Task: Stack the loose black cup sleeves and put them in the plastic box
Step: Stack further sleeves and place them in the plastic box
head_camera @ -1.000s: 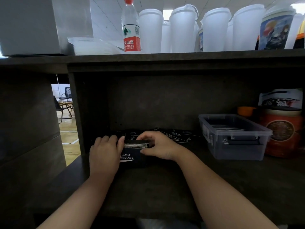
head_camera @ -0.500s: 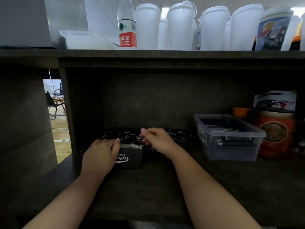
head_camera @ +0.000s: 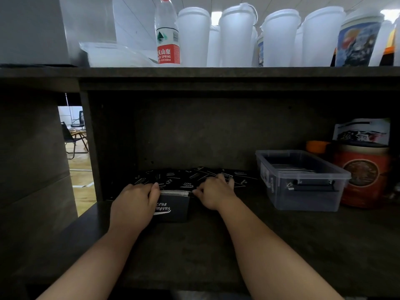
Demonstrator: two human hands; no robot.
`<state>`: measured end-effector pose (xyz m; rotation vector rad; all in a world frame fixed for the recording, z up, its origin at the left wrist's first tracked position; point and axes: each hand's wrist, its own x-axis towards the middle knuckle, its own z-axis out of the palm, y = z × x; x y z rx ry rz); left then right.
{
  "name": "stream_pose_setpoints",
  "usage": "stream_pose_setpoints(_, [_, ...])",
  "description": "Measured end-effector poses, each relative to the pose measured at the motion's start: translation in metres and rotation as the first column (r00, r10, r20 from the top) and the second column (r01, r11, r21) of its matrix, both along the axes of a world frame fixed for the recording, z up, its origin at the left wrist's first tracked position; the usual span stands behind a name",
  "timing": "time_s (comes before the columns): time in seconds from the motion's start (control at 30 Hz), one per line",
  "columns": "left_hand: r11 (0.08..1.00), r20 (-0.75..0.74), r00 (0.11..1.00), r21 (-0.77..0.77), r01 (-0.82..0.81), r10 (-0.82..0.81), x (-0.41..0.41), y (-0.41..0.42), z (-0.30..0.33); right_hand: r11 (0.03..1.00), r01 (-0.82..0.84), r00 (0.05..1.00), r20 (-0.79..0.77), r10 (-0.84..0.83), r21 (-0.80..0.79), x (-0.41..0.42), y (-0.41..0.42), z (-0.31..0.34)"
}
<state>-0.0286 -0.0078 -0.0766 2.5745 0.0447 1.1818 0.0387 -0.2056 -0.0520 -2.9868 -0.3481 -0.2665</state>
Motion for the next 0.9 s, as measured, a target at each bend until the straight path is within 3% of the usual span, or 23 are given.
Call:
stream_pose_setpoints(0.1, [1.000,0.003,1.000,-0.008,0.007,-0.007,0.000,0.001,0.000,0.997,0.044,0.993,0.108,-0.037,-0.064,-0.004,0.002,0.002])
stream_pose_setpoints(0.2, [1.000,0.008,1.000,-0.018,0.009,-0.009,0.000,0.001,0.000,0.998,0.036,0.994,0.101,-0.031,-0.050,-0.009,-0.001,0.002])
stream_pose_setpoints(0.37, [1.000,0.000,1.000,-0.020,0.013,-0.013,0.000,0.000,0.001,0.971,0.026,0.997,-0.077,-0.008,0.240,-0.013,-0.015,0.003])
stream_pose_setpoints(0.6, [1.000,-0.012,1.000,-0.016,0.007,-0.007,0.000,0.000,0.001,0.864,0.104,0.993,-0.002,-0.119,0.493,-0.008,-0.040,0.012])
stream_pose_setpoints(0.67, [1.000,-0.021,1.000,-0.014,0.007,-0.008,0.000,0.001,0.001,0.799,0.090,0.981,0.086,-0.174,0.594,-0.008,-0.044,0.016])
stream_pose_setpoints(0.83, [1.000,-0.035,0.999,-0.009,-0.005,0.005,0.000,0.001,0.001,0.486,-0.085,0.950,0.217,-0.223,0.870,-0.016,-0.038,0.023])
stream_pose_setpoints(0.9, [1.000,-0.029,1.000,-0.002,-0.009,0.009,0.000,0.001,0.001,0.470,-0.169,0.911,0.319,-0.260,0.866,-0.020,-0.033,0.022])
